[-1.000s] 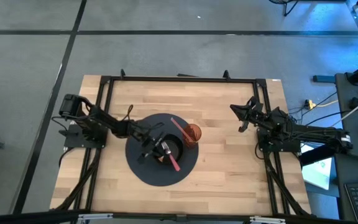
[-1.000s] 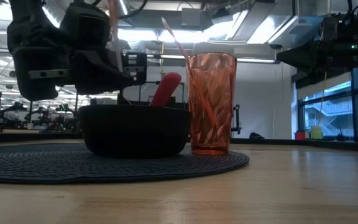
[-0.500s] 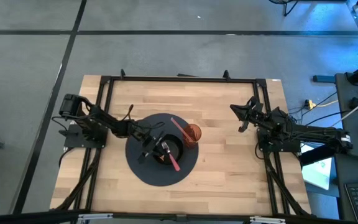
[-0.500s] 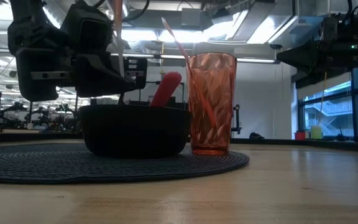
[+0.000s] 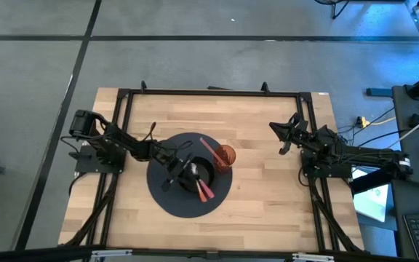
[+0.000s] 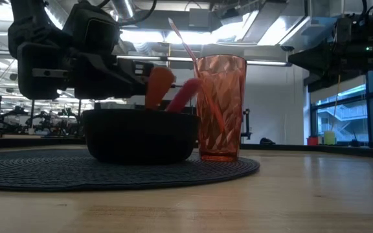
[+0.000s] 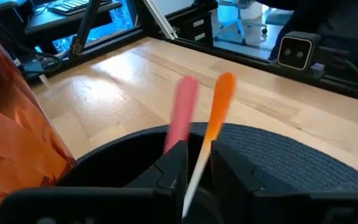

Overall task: Pick & Place Utensil
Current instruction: Put the orange spoon into the black bowl, then return to Home Position

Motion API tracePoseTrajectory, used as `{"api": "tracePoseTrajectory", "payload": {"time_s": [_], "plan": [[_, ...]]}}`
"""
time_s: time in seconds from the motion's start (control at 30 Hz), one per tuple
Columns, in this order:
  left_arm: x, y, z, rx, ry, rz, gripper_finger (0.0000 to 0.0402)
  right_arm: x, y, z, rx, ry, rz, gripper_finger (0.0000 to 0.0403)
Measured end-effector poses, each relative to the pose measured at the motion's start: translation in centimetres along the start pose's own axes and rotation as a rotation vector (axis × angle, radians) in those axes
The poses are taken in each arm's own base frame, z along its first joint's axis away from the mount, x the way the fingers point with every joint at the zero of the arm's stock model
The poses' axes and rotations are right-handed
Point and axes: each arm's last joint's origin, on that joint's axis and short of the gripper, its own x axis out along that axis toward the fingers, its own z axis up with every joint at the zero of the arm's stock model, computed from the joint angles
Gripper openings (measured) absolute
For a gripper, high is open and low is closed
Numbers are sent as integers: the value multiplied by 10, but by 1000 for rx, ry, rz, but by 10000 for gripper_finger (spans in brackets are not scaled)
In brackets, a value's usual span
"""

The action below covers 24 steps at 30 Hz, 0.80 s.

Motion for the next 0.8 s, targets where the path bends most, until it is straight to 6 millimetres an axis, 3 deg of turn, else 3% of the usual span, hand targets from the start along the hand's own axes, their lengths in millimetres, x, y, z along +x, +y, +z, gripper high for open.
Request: {"api": "tracePoseTrajectory", "payload": {"time_s": [0.33,0.5,0.63,0.8], "plan": [[-3,1,11,9,-78,-37,94,0,0,0,0,0,-1,21],[-16,-4,45,82,-191,-50,88,0,0,0,0,0,-1,21],[-44,-20,81,196,-263,-31,59,0,0,0,-1,0,0,21],[-103,-36,114,276,-235,314,9,0,0,0,-32,2,-1,21]]}}
